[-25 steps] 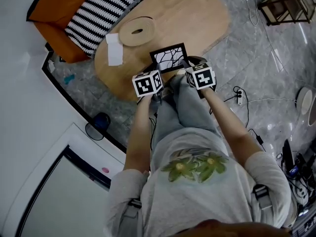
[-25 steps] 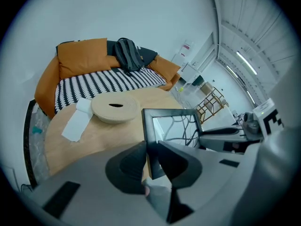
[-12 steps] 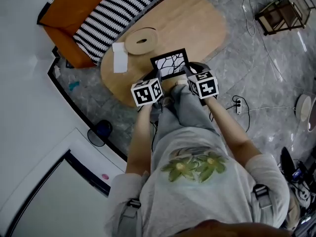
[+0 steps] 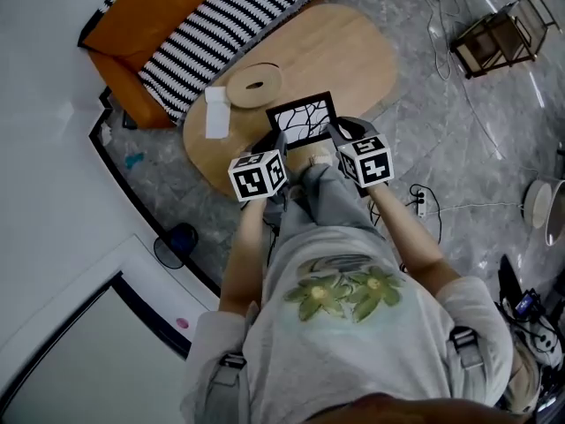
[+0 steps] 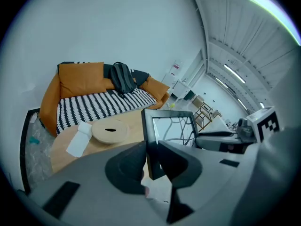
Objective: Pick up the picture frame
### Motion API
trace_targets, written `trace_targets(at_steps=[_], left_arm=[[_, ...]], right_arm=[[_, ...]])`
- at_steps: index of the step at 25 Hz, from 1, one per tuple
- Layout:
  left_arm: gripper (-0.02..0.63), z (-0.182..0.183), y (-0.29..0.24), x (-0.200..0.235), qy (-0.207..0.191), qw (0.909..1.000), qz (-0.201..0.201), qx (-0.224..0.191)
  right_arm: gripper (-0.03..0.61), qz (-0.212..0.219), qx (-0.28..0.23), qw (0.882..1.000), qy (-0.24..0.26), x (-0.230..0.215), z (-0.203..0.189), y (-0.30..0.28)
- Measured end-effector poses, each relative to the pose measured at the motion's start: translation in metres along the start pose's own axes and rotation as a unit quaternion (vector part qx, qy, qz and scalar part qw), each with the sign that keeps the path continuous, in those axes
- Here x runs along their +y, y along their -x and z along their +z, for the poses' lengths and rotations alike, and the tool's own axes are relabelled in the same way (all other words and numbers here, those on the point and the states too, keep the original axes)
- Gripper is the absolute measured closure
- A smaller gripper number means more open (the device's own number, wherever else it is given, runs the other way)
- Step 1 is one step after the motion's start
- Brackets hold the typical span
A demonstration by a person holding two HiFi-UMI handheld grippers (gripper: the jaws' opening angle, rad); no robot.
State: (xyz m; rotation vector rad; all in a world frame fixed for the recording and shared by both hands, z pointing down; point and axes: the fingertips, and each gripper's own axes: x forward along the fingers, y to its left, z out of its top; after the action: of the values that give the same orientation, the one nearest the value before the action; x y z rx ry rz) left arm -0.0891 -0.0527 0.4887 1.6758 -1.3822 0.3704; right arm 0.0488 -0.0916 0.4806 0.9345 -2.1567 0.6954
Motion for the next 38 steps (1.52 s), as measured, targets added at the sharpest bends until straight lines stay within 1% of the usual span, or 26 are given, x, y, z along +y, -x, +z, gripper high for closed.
trace_targets(at_steps=[6,17,26,30,38], left_arm=[[0.523,0.018,0.018,-0.013,-0.014,0.9998,-0.006,-0.015],[0.523,0.039,0.052,-0.030,-0.019,0.9982,-0.010,-0.056],[0.523,0.055,0.075,-0.041,-0.021,0.9963,-0.012,-0.082],[0.525,0.060,0.084,-0.046,-0.020,0.9948,-0.015,-0.099],[0.525,0.066,0.095,-0.052,-0.032,0.9933,-0.016,-0.110]], right_arm=[[0.491,0.005,-0.027,1.000,0.006,0.005,0.018,0.023],[0.492,0.002,-0.068,0.997,0.024,0.016,0.046,0.054],[0.492,0.004,-0.096,0.995,0.040,0.024,0.065,0.075],[0.492,0.005,-0.110,0.993,0.045,0.027,0.070,0.083],[0.494,0.005,-0.124,0.991,0.045,0.030,0.077,0.093]])
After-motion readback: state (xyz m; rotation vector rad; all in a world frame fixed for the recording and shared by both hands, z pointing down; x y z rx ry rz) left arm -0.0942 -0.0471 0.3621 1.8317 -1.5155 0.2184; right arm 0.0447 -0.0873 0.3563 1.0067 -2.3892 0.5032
